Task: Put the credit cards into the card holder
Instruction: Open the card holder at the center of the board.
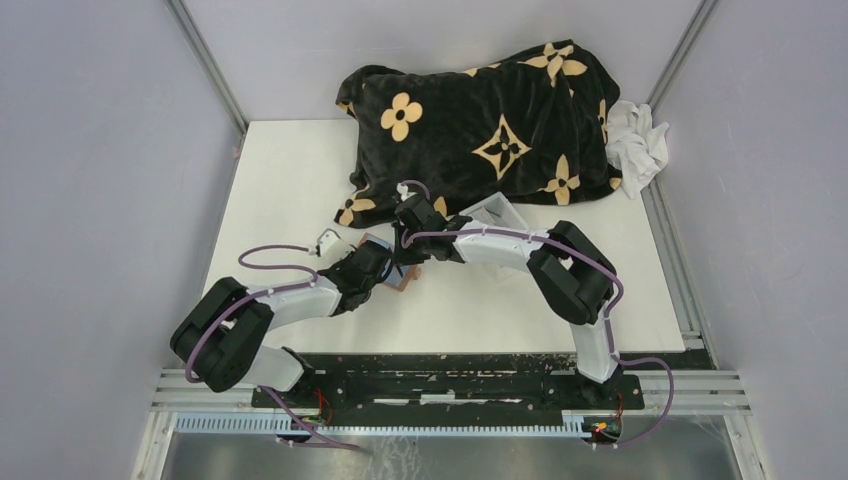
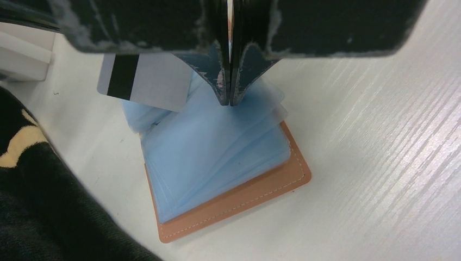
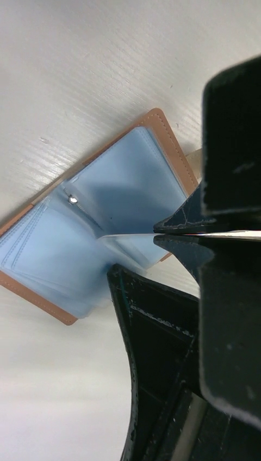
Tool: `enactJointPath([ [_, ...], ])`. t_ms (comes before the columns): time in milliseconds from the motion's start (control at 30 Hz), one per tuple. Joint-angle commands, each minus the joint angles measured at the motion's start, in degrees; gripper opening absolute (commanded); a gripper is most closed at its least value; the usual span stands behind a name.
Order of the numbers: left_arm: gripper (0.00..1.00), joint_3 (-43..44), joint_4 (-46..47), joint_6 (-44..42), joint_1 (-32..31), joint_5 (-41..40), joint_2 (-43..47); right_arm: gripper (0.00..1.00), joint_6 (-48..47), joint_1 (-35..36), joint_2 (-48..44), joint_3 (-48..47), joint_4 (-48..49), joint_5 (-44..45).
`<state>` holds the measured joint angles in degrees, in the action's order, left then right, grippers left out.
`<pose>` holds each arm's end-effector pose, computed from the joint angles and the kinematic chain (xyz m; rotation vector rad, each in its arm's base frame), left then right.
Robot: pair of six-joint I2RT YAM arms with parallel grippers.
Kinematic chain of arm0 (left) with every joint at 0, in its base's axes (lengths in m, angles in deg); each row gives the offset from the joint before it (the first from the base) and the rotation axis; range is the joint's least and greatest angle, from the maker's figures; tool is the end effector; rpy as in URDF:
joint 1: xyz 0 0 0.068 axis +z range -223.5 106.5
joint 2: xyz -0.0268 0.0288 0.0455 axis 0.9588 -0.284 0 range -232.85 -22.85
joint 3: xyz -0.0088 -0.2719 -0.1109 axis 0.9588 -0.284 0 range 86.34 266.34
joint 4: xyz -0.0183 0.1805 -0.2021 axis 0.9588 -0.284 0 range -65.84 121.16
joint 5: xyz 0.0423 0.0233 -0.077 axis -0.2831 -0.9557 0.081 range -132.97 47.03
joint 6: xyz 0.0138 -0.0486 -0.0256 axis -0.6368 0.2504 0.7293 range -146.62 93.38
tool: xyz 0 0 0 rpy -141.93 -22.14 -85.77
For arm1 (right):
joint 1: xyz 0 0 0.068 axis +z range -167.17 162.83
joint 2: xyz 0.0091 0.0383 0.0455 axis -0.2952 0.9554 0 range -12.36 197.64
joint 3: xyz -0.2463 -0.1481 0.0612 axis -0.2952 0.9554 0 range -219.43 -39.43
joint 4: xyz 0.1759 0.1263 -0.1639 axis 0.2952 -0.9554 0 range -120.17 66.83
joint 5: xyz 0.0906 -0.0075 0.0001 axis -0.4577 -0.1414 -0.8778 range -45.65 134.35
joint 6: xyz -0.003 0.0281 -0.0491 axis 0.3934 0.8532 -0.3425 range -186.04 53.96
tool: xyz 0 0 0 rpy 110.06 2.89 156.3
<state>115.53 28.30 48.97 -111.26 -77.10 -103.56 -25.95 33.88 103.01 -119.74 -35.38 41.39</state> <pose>0.2051 -0.1308 0.1457 -0.9638 2.1103 -0.2307 0.2897 0.3616 0.1903 -0.2692 2.5368 0.7587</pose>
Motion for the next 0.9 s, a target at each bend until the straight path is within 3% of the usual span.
enactJointPath([
  [0, 0.03, -2.5, -9.1, 1.5, -0.7, 3.1, -0.4, 0.01, 3.9, 0.9, -0.8, 2.2, 6.8, -0.2],
  [467, 0.12, 1.5, -14.7, 4.7, -0.7, -2.1, 3.8, 0.01, 4.7, 1.2, 0.8, 8.2, 9.3, 3.9],
  [867, 0.18, 4.1, -19.6, 7.2, -0.7, -13.1, 10.2, 0.01, 11.0, -1.7, 2.0, 12.2, 16.1, -0.8],
])
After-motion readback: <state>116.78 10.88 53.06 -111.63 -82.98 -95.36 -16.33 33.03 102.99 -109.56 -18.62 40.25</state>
